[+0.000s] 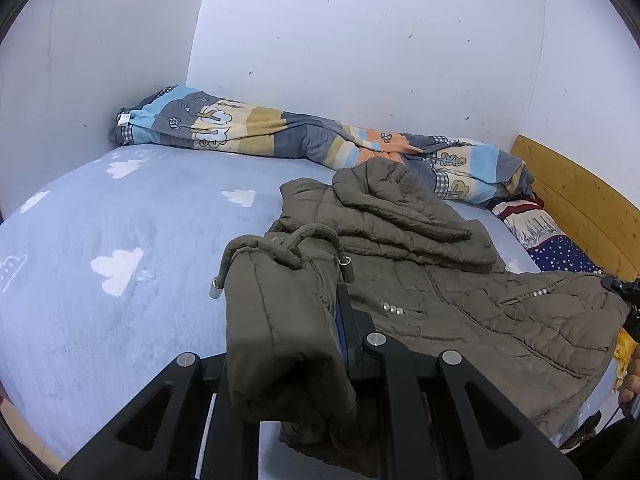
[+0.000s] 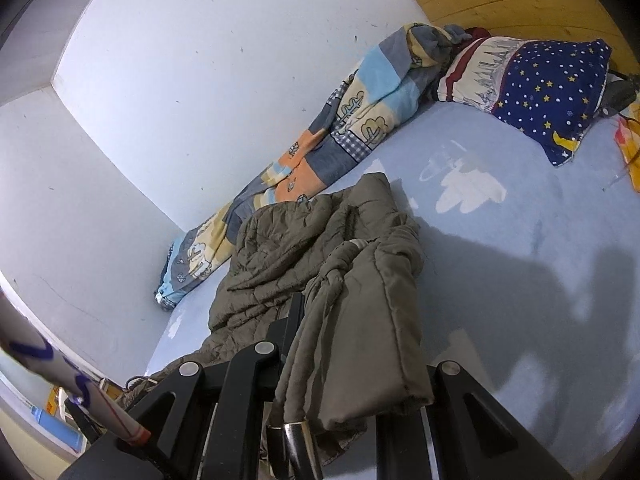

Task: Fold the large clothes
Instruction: 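Lay the held hem over the jacket body with both grippers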

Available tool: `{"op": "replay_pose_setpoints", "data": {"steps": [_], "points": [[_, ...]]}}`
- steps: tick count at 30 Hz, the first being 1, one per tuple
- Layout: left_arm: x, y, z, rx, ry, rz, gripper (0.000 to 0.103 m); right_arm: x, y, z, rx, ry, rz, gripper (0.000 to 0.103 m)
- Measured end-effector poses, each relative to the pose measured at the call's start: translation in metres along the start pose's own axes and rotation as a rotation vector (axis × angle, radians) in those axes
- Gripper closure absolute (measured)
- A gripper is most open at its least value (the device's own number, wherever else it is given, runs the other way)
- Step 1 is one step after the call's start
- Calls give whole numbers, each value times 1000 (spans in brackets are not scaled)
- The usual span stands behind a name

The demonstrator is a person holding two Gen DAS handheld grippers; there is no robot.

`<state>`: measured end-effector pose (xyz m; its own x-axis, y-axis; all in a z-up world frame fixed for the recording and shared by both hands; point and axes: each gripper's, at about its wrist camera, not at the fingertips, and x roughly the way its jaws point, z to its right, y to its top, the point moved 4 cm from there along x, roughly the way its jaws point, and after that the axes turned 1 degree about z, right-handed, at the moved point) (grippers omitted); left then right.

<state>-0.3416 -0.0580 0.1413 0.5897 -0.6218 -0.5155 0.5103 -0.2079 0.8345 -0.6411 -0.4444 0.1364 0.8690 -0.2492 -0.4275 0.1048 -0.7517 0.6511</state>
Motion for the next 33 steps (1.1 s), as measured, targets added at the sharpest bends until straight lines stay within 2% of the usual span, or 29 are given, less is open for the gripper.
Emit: {"op": "replay_pose_setpoints", "data": {"steps": [7,20,33], "points": [[2,12,0,-5,-6,3,88,4,12,-7,-10,6,8,89],[14,54,4,-24,-22,15,88,17,43,-24,-31,14,22,89],[63,120,13,-44,-32,-11,85,69,101,-41,-49,6,26,89]]}}
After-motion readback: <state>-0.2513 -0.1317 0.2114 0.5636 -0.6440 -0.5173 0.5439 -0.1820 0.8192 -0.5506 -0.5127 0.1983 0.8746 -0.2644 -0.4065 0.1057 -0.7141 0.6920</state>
